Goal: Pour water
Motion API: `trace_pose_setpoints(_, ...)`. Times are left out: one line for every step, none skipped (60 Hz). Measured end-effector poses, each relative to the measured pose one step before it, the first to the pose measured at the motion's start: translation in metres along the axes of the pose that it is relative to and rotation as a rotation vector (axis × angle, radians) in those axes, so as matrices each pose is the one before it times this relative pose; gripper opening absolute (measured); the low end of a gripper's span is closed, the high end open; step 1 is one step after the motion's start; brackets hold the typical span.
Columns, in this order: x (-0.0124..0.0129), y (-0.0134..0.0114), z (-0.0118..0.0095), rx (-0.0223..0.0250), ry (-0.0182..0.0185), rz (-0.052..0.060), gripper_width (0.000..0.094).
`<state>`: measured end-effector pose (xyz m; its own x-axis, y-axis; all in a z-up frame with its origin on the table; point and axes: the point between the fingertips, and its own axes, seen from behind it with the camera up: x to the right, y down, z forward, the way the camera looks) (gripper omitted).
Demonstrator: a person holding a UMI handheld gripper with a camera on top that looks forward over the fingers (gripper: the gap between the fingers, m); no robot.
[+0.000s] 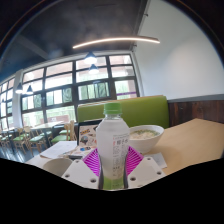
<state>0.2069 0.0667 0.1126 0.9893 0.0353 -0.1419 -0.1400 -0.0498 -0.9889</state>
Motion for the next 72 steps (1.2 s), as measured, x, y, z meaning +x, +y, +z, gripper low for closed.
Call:
trace_pose_setpoints(-0.0001,0.00036,-0.00082,0.00024,0.00069,-0.0081,0.0272)
trace_pose_setpoints(0.00107,0.00052,-0.00171,0.00037,0.00502,-0.0112,0.0272)
trace_pose_setpoints(0.00178,0.0006,-0.00164,0.00021,0.00734,-0.0128,0.0273)
trace_pose_setpoints(-0.0016,0.00004,-0.00776,0.0019,0.00719,-0.0139,0.0273)
trace_pose_setpoints(0.00273,0.00064,-0.00193,0.00091,0.00996,-0.0112,0.0273)
trace_pose_setpoints(0.0018,0.00004,-0.0018,0.00199,0.00686,-0.009,0.0272)
trace_pose_setpoints(0.00157,0.00002,-0.00133,0.00138,0.00547,-0.0075,0.0272)
trace_pose_setpoints(0.00114,0.00031,-0.00088,-0.00029,0.00341,-0.0064,0.0272)
trace_pose_setpoints(0.00078,0.00096,0.00008,-0.00432,0.00094,-0.005,0.0271)
trace_pose_setpoints(-0.00005,0.00178,0.00058,-0.00788,-0.00071,-0.0029,0.0279)
trace_pose_setpoints(0.003,-0.002,0.00825,-0.00791,-0.00124,-0.0008,0.0282)
trace_pose_setpoints(0.00061,0.00087,0.00205,-0.00776,-0.00199,0.0015,0.0281)
trace_pose_setpoints(-0.00012,-0.00012,0.00293,-0.00515,-0.00353,0.0022,0.0281)
trace_pose_setpoints(-0.00122,0.0004,0.002,-0.00525,-0.00546,0.0016,0.0291)
trace_pose_setpoints(-0.00099,0.00055,0.00117,-0.00458,-0.00504,0.0013,0.0295)
trace_pose_setpoints(-0.0009,0.00027,0.00093,-0.00395,-0.00354,0.0014,0.0294)
trace_pose_setpoints(-0.00002,0.00024,0.00083,-0.00171,-0.00075,0.0029,0.0294)
trace_pose_setpoints(0.00005,0.00029,0.00065,-0.00294,0.00074,0.003,0.0295)
trace_pose_setpoints(-0.00016,-0.00206,0.00084,0.00136,0.00049,-0.0009,0.0295)
trace_pose_setpoints(-0.00055,-0.00259,0.00072,0.00461,-0.00091,-0.0003,0.0295)
trace_pose_setpoints(0.00009,-0.00133,0.00085,0.00244,0.00085,-0.0023,0.0295)
trace_pose_setpoints(0.00013,-0.00054,0.00127,0.00187,0.00224,-0.0012,0.0294)
trace_pose_setpoints(0.00082,0.00085,0.00076,-0.00063,0.00409,-0.0029,0.0299)
trace_pose_setpoints(0.00095,0.00133,0.00102,-0.00425,0.00499,-0.0049,0.0305)
trace_pose_setpoints(0.0005,0.00006,0.00053,-0.00079,0.0036,-0.0045,0.0324)
trace_pose_setpoints(0.00059,-0.00009,0.00095,0.0004,0.00279,-0.005,0.0336)
trace_pose_setpoints(0.00039,0.00109,0.00065,-0.00578,0.00287,-0.0023,0.0345)
trace_pose_setpoints(0.00026,0.00134,-0.00029,-0.006,0.0022,-0.0017,0.0351)
trace_pose_setpoints(-0.00987,0.02379,0.00024,-0.00295,-0.00359,0.0049,0.0354)
trace_pose_setpoints(-0.00078,0.00161,0.00024,-0.00863,-0.0014,-0.0027,0.0354)
trace_pose_setpoints(-0.00047,0.00018,0.00024,-0.00295,-0.00258,-0.0025,0.0354)
trace_pose_setpoints(-0.00064,-0.00045,0.00049,0.00111,-0.00188,-0.0016,0.0356)
trace_pose_setpoints(0.00095,-0.00005,-0.00103,0.00156,-0.00129,-0.0006,0.0365)
trace_pose_setpoints(-0.0013,-0.00604,0.00383,0.00115,-0.00053,-0.0014,0.0366)
trace_pose_setpoints(-0.00078,-0.00095,0.00098,0.00148,-0.00326,-0.0005,0.0365)
trace_pose_setpoints(-0.00085,-0.00036,0.00105,0.0007,-0.00335,0.0007,0.0365)
trace_pose_setpoints(-0.0009,-0.00004,0.00075,0.0001,-0.00305,0.0016,0.0365)
trace_pose_setpoints(-0.00064,0.00011,0.00076,-0.00039,-0.0025,0.0015,0.0367)
trace_pose_setpoints(-0.00072,0.00034,0.00035,0.00065,-0.00189,0.0015,0.0366)
trace_pose_setpoints(-0.00047,0.00035,0.0002,0.00121,-0.00153,0.0011,0.0374)
trace_pose_setpoints(-0.00064,-0.00005,-0.00023,0.00283,-0.0015,0.0004,0.039)
trace_pose_setpoints(-0.0002,0.00009,-0.00009,0.0028,-0.00173,-0.0002,0.0391)
trace_pose_setpoints(-0.00063,0.00038,0.00032,0.00213,-0.00291,-0.0011,0.0391)
trace_pose_setpoints(-0.00039,0.00042,-0.00038,0.0019,-0.00313,-0.0017,0.0397)
trace_pose_setpoints(-0.00001,0.00022,-0.00013,0.00206,-0.00242,-0.0011,0.0403)
trace_pose_setpoints(-0.00028,0.00013,-0.00058,0.00262,-0.0021,-0.001,0.0403)
trace_pose_setpoints(0.00025,0.00008,-0.00018,0.00284,-0.00127,-0.0008,0.0403)
trace_pose_setpoints(0.00047,-0.00015,-0.00049,0.00311,-0.00093,-0.0005,0.0403)
trace_pose_setpoints(0.00007,-0.00038,0.00012,0.00295,-0.00154,0.0001,0.0403)
trace_pose_setpoints(-0.00019,-0.00048,-0.00037,0.00271,-0.00256,0.0008,0.0401)
trace_pose_setpoints(-0.00006,-0.00017,-0.00038,0.0019,-0.00238,0.001,0.0402)
trace_pose_setpoints(-0.00043,-0.00063,-0.00039,0.00108,-0.002,0.0006,0.0401)
trace_pose_setpoints(-0.00037,0.00028,-0.00024,-0.00027,-0.00246,0.0001,0.0412)
trace_pose_setpoints(-0.00008,0.00058,-0.00011,-0.00252,-0.00186,-0.0004,0.0432)
trace_pose_setpoints(0.00086,0.00056,-0.00053,-0.00174,0.0006,-0.0003,0.0441)
trace_pose_setpoints(0.00073,0.00011,-0.00012,0.00006,0.00209,0.0002,0.0449)
trace_pose_setpoints(0.00015,0.00006,-0.00039,0.0003,0.00116,-0.0001,0.046)
trace_pose_setpoints(-0.00024,-0.00024,-0.00011,0.00097,-0.00071,0.0001,0.0463)
trace_pose_setpoints(-0.00564,-0.0001,-0.01034,-0.00319,-0.0012,0.0008,0.0464)
trace_pose_setpoints(-0.00004,-0.0004,0.00016,0.00135,-0.00359,-0.0016,0.0469)
trace_pose_setpoints(-0.00043,-0.00032,-0.00016,0.00193,-0.00283,-0.0005,0.0472)
trace_pose_setpoints(-0.0004,-0.00051,-0.00012,0.00243,-0.00256,-0.0004,0.0476)
trace_pose_setpoints(-0.00015,-0.00055,-0.00028,0.00312,-0.0019,-0.0002,0.0481)
trace_pose_setpoints(-0.00244,-0.00164,0.00357,0.00489,-0.00324,-0.0008,0.0483)
trace_pose_setpoints(-0.00118,-0.00137,0.00029,0.0062,-0.00559,-0.0011,0.0484)
trace_pose_setpoints(-0.00096,-0.00119,0.00026,0.00612,-0.00607,-0.0002,0.0482)
trace_pose_setpoints(0.00171,0.00158,-0.00688,0.00216,-0.00381,0.0024,0.0482)
trace_pose_setpoints(0.00022,-0.00086,-0.00046,0.00532,-0.00138,0.0006,0.0486)
trace_pose_setpoints(0.00021,-0.00141,0.00028,0.00676,0.00062,0.0011,0.0497)
trace_pose_setpoints(0.00077,-0.00153,-0.00008,0.00785,0.00292,-0.0006,0.0523)
trace_pose_setpoints(0.00096,-0.00147,-0.00001,0.00749,0.00371,-0.0011,0.0548)
trace_pose_setpoints(-0.00008,-0.00203,0.00053,0.00694,0.00159,-0.0007,0.0582)
